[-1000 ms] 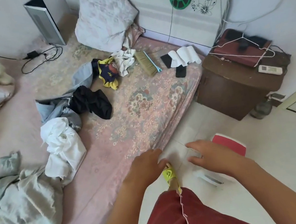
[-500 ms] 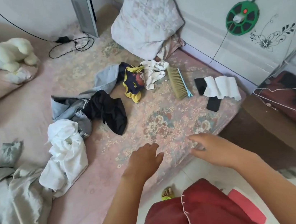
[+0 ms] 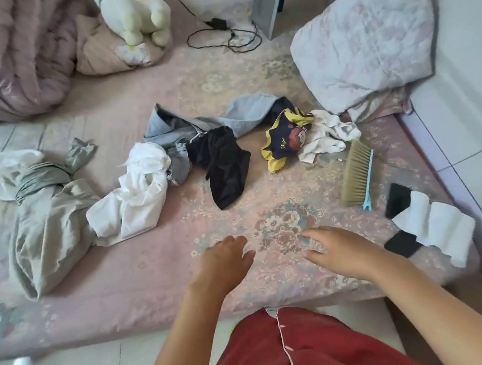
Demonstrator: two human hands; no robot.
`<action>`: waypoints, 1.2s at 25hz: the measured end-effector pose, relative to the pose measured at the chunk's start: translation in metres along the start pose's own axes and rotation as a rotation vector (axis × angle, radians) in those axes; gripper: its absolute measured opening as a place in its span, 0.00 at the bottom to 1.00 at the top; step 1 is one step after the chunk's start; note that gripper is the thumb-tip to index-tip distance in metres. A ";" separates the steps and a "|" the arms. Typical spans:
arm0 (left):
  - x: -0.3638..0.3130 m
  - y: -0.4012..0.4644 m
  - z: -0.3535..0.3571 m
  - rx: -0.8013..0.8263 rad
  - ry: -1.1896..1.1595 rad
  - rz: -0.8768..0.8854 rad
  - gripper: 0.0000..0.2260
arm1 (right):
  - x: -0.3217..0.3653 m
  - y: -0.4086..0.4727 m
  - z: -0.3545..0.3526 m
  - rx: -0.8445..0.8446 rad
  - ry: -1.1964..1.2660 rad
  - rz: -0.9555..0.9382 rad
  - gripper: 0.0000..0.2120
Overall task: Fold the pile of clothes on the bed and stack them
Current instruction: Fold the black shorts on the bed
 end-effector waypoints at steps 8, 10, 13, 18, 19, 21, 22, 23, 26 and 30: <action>0.014 0.059 0.092 -0.018 -0.118 -0.195 0.21 | -0.042 0.107 0.053 0.149 -0.153 -0.283 0.22; 0.040 0.092 0.132 -0.085 -0.073 -0.191 0.24 | -0.054 0.154 0.086 0.143 -0.187 -0.317 0.22; 0.096 0.154 0.210 -0.181 0.060 -0.218 0.27 | -0.086 0.237 0.153 0.050 -0.180 -0.364 0.22; 0.193 0.255 0.336 -0.417 0.070 -0.276 0.30 | -0.125 0.372 0.270 -0.169 -0.215 -0.574 0.22; 0.202 0.258 0.351 -0.446 0.070 -0.262 0.28 | -0.132 0.391 0.281 -0.185 -0.295 -0.559 0.26; 0.213 0.264 0.369 -0.647 0.107 -0.216 0.27 | -0.146 0.420 0.297 -0.309 -0.421 -0.524 0.29; 0.215 0.266 0.366 -0.702 0.117 -0.198 0.28 | -0.146 0.426 0.298 -0.325 -0.458 -0.521 0.29; 0.217 0.270 0.369 -0.746 0.149 -0.181 0.28 | -0.149 0.431 0.304 -0.354 -0.469 -0.538 0.30; 0.216 0.278 0.369 -0.720 0.195 -0.210 0.30 | -0.154 0.433 0.309 -0.418 -0.422 -0.572 0.37; 0.206 0.268 0.369 -0.639 0.182 -0.263 0.37 | -0.158 0.421 0.312 -0.398 -0.411 -0.516 0.40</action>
Point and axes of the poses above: each hand's wrist, its own y-axis towards the middle knuckle, its own z-axis out of the palm, x = y × z, the point moved 4 cm from there along y, towards the middle knuckle, and after that the axes turned 8 degrees about -x, right-handed, at the moved point
